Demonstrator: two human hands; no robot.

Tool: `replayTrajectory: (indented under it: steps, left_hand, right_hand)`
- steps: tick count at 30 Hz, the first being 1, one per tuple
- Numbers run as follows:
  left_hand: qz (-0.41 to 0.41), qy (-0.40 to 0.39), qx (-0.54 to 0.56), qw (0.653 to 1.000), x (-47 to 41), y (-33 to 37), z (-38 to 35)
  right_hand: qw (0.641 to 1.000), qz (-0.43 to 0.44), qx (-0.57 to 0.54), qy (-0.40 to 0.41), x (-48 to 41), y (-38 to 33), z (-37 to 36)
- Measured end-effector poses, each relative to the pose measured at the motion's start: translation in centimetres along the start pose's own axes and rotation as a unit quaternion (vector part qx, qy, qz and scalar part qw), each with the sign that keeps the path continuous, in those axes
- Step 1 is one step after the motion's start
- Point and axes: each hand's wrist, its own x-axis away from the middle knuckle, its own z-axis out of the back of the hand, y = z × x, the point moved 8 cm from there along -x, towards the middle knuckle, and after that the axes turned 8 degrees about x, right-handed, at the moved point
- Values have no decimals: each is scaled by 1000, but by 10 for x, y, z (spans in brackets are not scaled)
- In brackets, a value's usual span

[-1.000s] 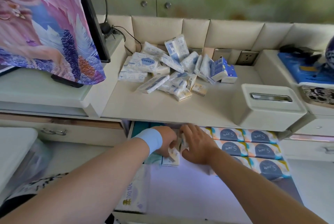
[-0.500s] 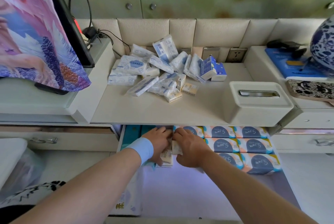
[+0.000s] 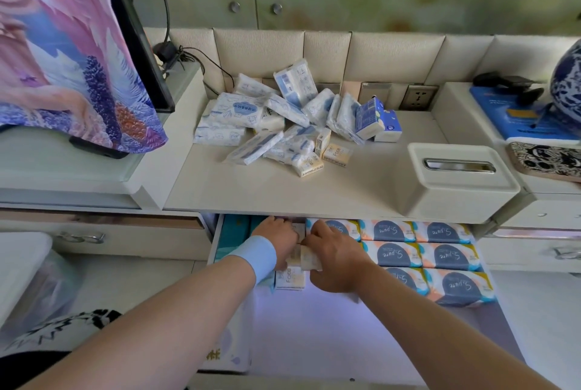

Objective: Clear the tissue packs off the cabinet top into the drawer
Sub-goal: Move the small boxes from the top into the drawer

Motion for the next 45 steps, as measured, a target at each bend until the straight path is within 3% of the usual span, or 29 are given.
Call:
replayTrajectory:
  steps: [5, 8, 13, 23, 27, 33, 39, 45]
  left_hand:
    - [-22, -46, 92, 994, 16, -17, 7]
    - [-25, -23, 118, 992, 26, -31, 12]
    - [-2, -25, 140, 990, 43, -47, 4]
    - [22, -122, 99, 987, 54, -46, 15]
    - [28, -102, 147, 983, 52, -47, 44]
    - [38, 25, 237, 970, 38, -69, 108]
    - [77, 78, 262, 959, 18, -94, 132]
    - [46, 64, 215, 973, -19, -70, 132]
  right_hand:
    - [992, 99, 68, 33, 0, -34, -6]
    - [981, 154, 116, 16, -2, -58, -19]
    - [970, 102, 221, 4, -14, -63, -28]
    - [965, 94, 239, 46, -9, -64, -32]
    - [976, 83, 202, 9, -11, -61, -23]
    - [980, 60, 133, 135, -43, -37, 74]
    - [983, -49, 176, -37, -79, 32, 125]
    - [970, -181, 142, -82, -101, 111, 106]
